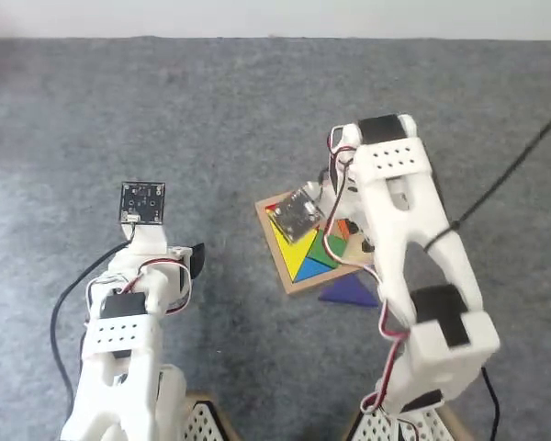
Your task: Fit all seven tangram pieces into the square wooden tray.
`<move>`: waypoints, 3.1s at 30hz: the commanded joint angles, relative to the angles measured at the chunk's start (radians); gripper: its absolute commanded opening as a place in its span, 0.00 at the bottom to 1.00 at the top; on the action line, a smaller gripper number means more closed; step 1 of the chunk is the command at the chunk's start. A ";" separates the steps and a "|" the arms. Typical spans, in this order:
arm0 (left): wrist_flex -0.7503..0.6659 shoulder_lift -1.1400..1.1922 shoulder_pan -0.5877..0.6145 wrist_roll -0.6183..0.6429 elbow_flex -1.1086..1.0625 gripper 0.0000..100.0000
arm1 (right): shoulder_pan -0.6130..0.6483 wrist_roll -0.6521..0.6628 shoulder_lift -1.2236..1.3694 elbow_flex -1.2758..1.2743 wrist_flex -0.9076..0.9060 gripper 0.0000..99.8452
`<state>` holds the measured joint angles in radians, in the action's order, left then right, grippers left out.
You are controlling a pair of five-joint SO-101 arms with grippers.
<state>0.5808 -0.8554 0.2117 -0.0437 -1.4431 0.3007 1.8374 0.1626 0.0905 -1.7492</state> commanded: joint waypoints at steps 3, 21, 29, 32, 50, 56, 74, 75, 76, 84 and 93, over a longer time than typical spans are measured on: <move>-0.017 -0.005 -0.021 -0.008 0.002 0.27 | -0.025 -0.094 -0.229 -0.405 0.139 0.13; -0.017 -0.005 -0.021 -0.008 0.002 0.27 | 0.104 -0.535 -0.469 -0.925 0.576 0.30; -0.017 -0.005 -0.021 -0.008 0.002 0.27 | 0.107 -0.559 -0.387 -0.928 0.575 0.30; -0.015 -0.005 -0.021 -0.008 0.002 0.27 | 0.110 -0.555 -0.361 -0.924 0.576 0.30; -0.015 -0.006 -0.021 -0.008 0.002 0.27 | 0.117 -0.483 -0.395 -0.930 0.410 0.25; -0.015 -0.006 -0.021 -0.008 0.002 0.27 | 0.116 -0.592 -0.395 -0.914 0.475 0.25; -0.015 -0.008 -0.020 -0.008 0.002 0.27 | 0.197 -0.758 -0.394 -0.919 0.553 0.25; -0.015 -0.008 -0.020 -0.008 0.002 0.27 | 0.202 -0.756 -0.394 -0.924 0.553 0.25; -0.015 -0.008 -0.020 -0.008 0.002 0.27 | 0.205 -0.753 -0.394 -0.936 0.555 0.25; -0.015 -0.008 -0.020 -0.008 0.002 0.27 | 0.208 -0.718 -0.394 -0.979 0.556 0.25; -0.015 -0.008 -0.020 -0.008 0.002 0.27 | 0.200 -0.717 -0.394 -0.982 0.559 0.12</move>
<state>0.5808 -0.8554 0.1933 -0.0437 -1.4431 0.5079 1.1070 -0.2117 -0.8899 -1.1937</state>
